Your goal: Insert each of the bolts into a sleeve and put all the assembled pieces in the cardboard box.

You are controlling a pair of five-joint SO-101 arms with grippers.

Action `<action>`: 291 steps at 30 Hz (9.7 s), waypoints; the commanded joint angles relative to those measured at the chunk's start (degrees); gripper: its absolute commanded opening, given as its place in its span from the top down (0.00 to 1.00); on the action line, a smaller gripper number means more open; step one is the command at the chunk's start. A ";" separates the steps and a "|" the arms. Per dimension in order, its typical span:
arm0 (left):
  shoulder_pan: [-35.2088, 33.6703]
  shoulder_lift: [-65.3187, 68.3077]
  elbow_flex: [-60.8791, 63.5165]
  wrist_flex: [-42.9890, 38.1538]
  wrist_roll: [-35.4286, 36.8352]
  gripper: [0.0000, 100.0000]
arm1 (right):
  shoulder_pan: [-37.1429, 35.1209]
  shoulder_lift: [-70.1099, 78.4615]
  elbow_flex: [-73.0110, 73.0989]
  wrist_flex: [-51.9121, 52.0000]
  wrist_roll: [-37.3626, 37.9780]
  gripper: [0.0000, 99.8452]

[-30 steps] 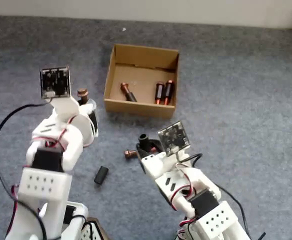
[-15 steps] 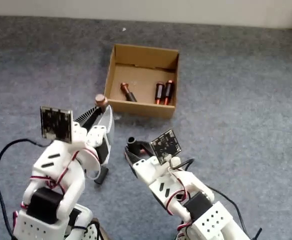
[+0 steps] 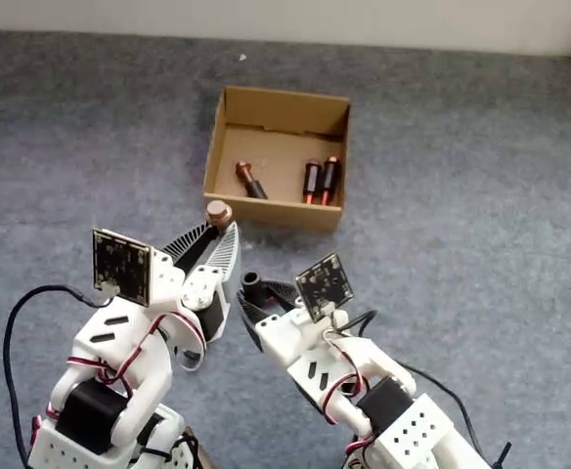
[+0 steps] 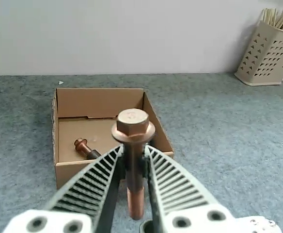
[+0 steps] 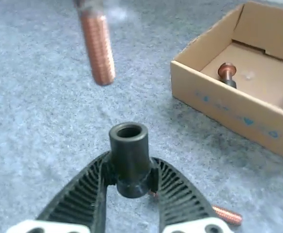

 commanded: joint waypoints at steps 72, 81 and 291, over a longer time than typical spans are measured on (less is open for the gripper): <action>9.01 -12.70 -4.35 16.44 -8.44 1.00 | -5.85 -20.26 2.95 4.62 8.00 0.99; 8.92 -12.62 -4.26 18.29 -8.44 1.00 | -5.67 -20.26 2.95 4.70 8.00 0.99; -20.35 -12.00 6.29 8.53 -16.44 0.90 | 20.97 26.33 -39.16 26.77 -9.41 0.99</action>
